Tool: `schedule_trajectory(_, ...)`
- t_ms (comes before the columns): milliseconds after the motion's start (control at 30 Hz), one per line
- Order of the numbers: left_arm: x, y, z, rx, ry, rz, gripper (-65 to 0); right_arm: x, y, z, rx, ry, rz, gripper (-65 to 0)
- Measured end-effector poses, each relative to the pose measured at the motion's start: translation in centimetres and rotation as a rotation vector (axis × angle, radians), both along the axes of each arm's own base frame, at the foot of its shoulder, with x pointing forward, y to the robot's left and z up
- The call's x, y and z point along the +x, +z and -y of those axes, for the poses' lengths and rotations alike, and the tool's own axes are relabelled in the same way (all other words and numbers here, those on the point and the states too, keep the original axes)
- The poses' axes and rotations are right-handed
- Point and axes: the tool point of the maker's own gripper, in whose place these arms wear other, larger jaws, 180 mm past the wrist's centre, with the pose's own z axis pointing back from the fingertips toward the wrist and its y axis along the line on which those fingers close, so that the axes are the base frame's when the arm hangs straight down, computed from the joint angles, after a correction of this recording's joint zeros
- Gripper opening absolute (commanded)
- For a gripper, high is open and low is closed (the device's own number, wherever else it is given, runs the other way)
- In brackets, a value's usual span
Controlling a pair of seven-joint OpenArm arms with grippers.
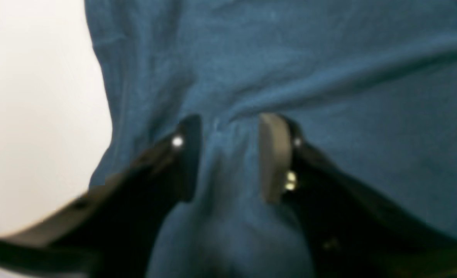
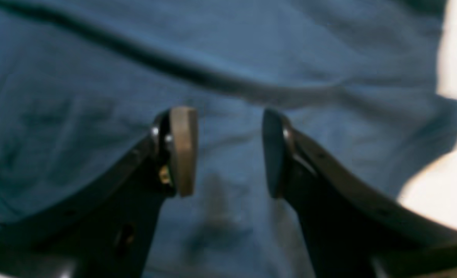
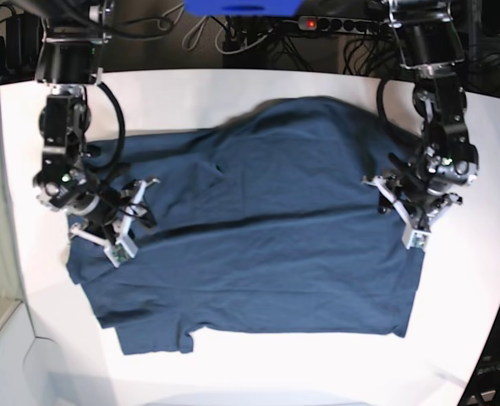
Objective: Layout the t-shirt on the table in an organized manner, then fold the t-shirt properly
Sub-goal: 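Pull the shoulder corner with the right gripper away from the left gripper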
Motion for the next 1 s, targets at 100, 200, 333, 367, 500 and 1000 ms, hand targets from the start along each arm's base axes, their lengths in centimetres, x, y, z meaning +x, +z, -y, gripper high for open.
schedule_trajectory(100, -0.4, -0.3, -0.6, 0.013, 0.003, -0.016, -36.2, -0.3, -2.1, 1.1, -0.016, -0.022, -0.076, -36.6)
schedule_trajectory(200, -0.4, -0.4, -0.3, 0.006, 0.0, -0.013, -36.2, 0.5, -2.8, 1.9, -0.001, -0.036, -0.098, -36.6)
schedule_trajectory(333, -0.5, -0.8, -0.5, 0.006, 0.003, -0.021, -36.2, 0.6, -3.9, 2.1, 0.045, -0.047, -0.095, -36.5)
schedule_trajectory(367, -0.7, -1.2, -0.5, 0.003, 0.005, -0.033, -36.2, 0.4, -4.2, 1.9, 0.06, -0.05, -0.092, -36.5)
schedule_trajectory(500, -1.5, -2.4, -0.5, -0.003, 0.009, -0.073, -36.2, 0.3, -4.3, 1.9, 0.062, -0.051, -0.095, -36.5)
schedule_trajectory(1000, -1.4, -2.4, -0.5, -0.007, 0.01, -0.071, -36.2, 0.1, -4.4, 1.5, 0.081, -0.046, -0.089, -65.0)
